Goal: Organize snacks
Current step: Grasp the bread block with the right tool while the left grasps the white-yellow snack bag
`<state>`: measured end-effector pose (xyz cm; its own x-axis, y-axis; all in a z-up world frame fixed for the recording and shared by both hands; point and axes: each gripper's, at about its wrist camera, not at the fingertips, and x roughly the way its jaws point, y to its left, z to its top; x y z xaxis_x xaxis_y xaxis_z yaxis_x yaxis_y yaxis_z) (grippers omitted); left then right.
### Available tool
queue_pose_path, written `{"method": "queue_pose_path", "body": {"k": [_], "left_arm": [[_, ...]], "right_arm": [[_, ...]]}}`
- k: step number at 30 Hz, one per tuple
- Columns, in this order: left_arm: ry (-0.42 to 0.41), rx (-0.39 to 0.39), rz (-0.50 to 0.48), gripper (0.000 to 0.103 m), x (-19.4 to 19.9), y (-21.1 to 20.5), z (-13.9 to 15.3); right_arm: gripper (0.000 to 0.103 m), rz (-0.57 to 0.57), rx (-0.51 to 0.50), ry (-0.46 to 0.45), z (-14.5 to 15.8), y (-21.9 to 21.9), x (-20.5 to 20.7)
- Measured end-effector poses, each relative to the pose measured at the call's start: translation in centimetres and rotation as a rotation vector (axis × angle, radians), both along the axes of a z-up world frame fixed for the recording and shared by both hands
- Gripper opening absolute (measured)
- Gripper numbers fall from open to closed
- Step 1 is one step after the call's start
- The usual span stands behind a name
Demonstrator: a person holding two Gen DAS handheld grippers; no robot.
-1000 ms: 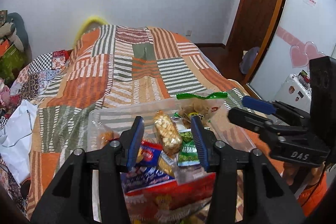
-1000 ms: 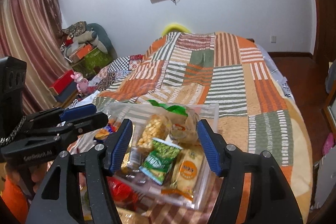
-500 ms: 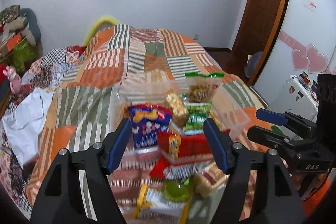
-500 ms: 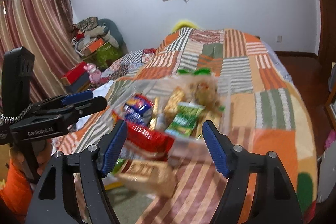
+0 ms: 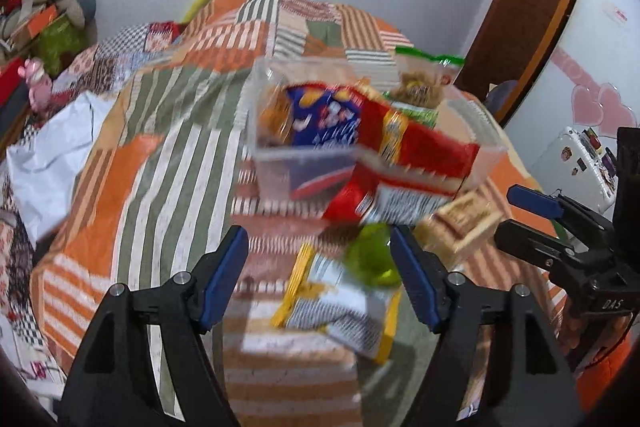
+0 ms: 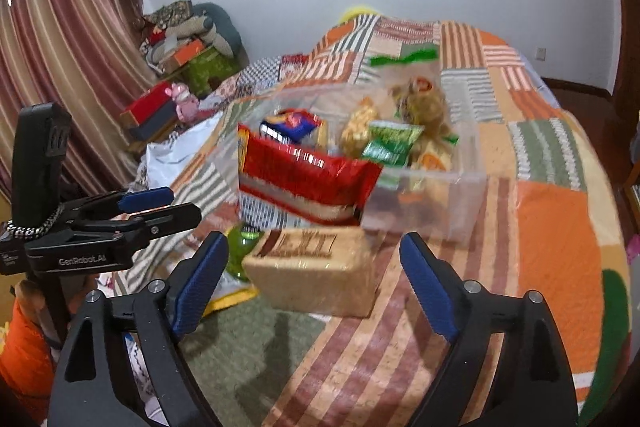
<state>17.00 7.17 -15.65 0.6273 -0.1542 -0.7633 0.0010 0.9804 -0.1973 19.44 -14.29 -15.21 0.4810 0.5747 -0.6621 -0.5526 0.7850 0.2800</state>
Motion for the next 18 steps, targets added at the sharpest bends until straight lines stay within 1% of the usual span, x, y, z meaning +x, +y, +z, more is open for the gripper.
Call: {"method": "queue_pose_path", "body": {"k": [5,9,11,12,14,16,18], "left_arm": [[0.049,-0.011,0.011,0.073,-0.7,0.6,-1.8],[0.073,-0.036,0.009,0.073,-1.0,0.8,-2.6],[0.084,-0.051,0.001,0.075,-1.0,0.7,-3.0],[0.093,-0.062,-0.01,0.077,-1.0,0.4,-3.3],[0.111,-0.073,-0.021,0.078,-0.9,0.1,-3.8],[0.125,-0.083,-0.033,0.079,-0.8,-0.3,-4.2],[0.129,-0.072,-0.041,0.08,-0.7,-0.9,-4.5]], "right_arm": [[0.087,0.032,-0.058,0.041,-1.6,1.5,0.2],[0.087,0.036,-0.101,0.038,-2.7,2.5,0.3],[0.087,0.026,-0.104,0.042,-3.0,2.6,0.2],[0.087,0.024,-0.095,0.042,-3.1,2.4,0.3],[0.087,0.027,-0.078,0.038,-2.9,2.1,0.2],[0.083,0.031,-0.059,0.039,-2.8,1.8,0.3],[0.081,0.032,-0.055,0.027,-2.6,1.6,0.2]]}}
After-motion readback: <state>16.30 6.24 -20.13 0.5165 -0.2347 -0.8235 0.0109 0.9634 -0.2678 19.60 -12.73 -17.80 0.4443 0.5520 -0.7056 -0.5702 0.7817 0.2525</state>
